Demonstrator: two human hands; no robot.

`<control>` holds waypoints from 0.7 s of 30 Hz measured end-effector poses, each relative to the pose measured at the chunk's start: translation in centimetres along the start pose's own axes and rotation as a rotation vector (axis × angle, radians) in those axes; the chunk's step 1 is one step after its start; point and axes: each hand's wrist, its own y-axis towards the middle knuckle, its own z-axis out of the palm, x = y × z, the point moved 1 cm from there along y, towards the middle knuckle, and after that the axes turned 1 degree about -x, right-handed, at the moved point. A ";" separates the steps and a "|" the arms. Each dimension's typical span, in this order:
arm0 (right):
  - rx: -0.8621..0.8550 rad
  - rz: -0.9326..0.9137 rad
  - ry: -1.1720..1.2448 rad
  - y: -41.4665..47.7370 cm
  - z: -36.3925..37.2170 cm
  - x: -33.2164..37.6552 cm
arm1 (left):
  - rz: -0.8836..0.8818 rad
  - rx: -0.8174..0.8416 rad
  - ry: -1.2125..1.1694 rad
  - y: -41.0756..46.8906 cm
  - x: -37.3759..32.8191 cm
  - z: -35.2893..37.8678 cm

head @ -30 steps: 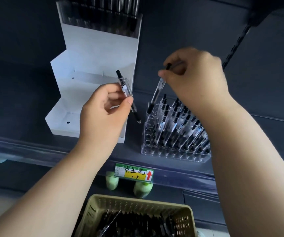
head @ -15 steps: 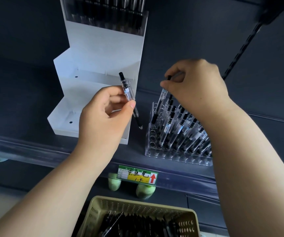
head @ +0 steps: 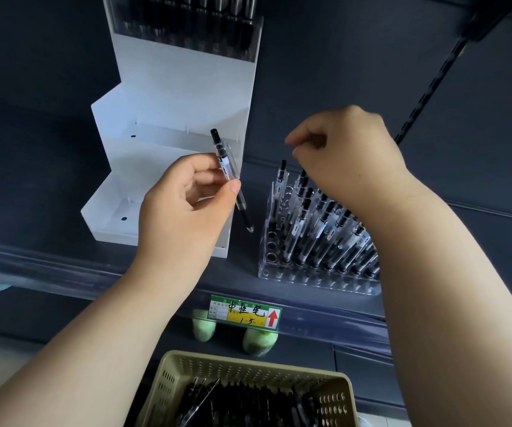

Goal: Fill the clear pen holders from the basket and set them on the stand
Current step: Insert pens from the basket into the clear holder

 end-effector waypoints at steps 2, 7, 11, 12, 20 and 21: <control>0.031 -0.012 -0.012 0.0 0.0 0.1 | -0.001 -0.004 -0.015 0.0 0.1 0.1; 0.094 -0.024 -0.143 -0.2 0.2 0.1 | 0.005 0.004 -0.019 0.0 0.2 0.4; 0.131 -0.020 -0.190 -0.2 0.4 -0.1 | 0.006 0.023 -0.034 0.0 0.2 0.8; 0.133 -0.020 -0.197 -0.2 0.4 -0.2 | 0.006 0.031 -0.036 0.0 0.2 1.0; 0.106 -0.011 -0.221 -0.4 -0.1 -0.7 | 0.046 0.094 -0.050 -0.2 0.1 2.3; 0.114 -0.011 -0.214 -0.4 -0.1 -0.8 | 0.056 0.107 -0.051 -0.2 0.1 2.5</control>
